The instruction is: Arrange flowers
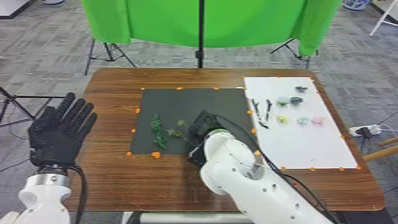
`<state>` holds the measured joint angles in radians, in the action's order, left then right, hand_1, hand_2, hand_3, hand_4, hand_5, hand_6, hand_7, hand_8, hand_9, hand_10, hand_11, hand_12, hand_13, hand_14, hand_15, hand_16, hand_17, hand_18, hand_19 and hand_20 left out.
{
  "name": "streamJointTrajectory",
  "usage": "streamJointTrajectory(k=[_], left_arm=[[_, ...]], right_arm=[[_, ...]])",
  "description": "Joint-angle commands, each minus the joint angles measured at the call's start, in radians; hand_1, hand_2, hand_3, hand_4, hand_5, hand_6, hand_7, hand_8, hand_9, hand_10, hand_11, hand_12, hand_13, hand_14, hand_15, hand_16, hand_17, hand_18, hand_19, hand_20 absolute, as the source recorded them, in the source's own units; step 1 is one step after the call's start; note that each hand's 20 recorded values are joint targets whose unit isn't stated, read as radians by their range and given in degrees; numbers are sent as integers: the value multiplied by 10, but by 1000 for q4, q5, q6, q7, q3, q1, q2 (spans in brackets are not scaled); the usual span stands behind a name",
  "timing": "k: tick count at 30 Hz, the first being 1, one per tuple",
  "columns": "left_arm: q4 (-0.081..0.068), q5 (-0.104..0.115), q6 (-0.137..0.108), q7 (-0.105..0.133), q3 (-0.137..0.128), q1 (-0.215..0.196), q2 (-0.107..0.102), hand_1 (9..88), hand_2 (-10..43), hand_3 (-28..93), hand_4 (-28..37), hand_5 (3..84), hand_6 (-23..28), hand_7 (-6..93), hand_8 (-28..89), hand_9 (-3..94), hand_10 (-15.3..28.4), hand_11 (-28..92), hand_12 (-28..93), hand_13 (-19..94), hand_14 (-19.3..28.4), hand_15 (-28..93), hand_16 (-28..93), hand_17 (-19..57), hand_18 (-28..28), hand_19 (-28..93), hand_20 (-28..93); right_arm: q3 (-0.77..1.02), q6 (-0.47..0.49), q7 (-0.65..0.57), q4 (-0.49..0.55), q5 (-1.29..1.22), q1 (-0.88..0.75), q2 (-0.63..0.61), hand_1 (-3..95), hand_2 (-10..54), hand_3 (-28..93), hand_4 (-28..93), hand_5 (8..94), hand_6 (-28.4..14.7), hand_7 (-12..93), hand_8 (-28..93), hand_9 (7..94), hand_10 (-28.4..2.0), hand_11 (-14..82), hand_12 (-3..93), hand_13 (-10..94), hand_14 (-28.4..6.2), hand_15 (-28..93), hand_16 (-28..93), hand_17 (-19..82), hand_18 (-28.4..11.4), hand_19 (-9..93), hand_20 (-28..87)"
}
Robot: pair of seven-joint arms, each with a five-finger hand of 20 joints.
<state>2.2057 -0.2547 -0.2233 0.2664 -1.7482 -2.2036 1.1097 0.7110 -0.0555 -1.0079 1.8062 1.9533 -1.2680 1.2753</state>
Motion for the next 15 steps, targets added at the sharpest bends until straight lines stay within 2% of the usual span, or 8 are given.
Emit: streamJointTrajectory(k=[1,5,7,9,12,15], left_arm=[[-16,7,-9,-16,13,12,2,253,156,800,-283,420,84,69,-75,350,133,137,80,274,120,206,-46,-33,115,221,137],[-20,16,-3,-16,14,16,2,253,157,801,-283,423,84,73,-75,353,133,140,82,274,122,211,-45,-34,115,224,138],[-19,28,0,-12,15,15,4,252,156,802,-283,423,84,74,-76,354,133,141,83,273,123,213,-44,-35,116,227,138],[-20,24,8,-10,12,13,5,252,154,803,-283,423,84,75,-76,355,133,142,84,273,124,215,-44,-36,116,229,139],[-13,26,6,-2,1,-1,10,252,152,804,-283,423,84,75,-76,355,134,142,84,273,124,214,-44,-36,117,230,139],[-12,21,10,0,-4,-3,17,253,151,804,-283,423,84,74,-76,357,134,143,85,274,125,214,-44,-36,117,230,138]], right_arm=[[-2,-24,-9,7,-13,-23,2,472,-95,705,-180,728,-65,297,168,749,-186,378,282,715,-138,688,238,399,-264,932,418],[10,-28,-15,8,-39,-25,1,428,-91,728,-180,727,-74,238,120,748,-192,372,256,716,-142,675,231,396,-264,932,415],[19,-26,-29,11,-60,-29,1,423,-87,733,-183,728,-76,232,108,747,-193,368,253,716,-143,669,228,394,-263,932,412],[20,-28,-27,19,-56,-27,-8,424,-84,735,-183,728,-76,229,99,748,-193,365,250,715,-143,663,226,393,-264,932,406],[30,-35,-23,47,-70,-28,-20,416,-80,740,-180,725,-76,221,87,748,-193,363,248,716,-144,659,225,392,-265,932,401],[51,-47,-11,81,-65,-33,-42,399,-67,750,-174,729,-76,194,40,752,-195,356,245,718,-144,657,223,392,-266,932,398]])
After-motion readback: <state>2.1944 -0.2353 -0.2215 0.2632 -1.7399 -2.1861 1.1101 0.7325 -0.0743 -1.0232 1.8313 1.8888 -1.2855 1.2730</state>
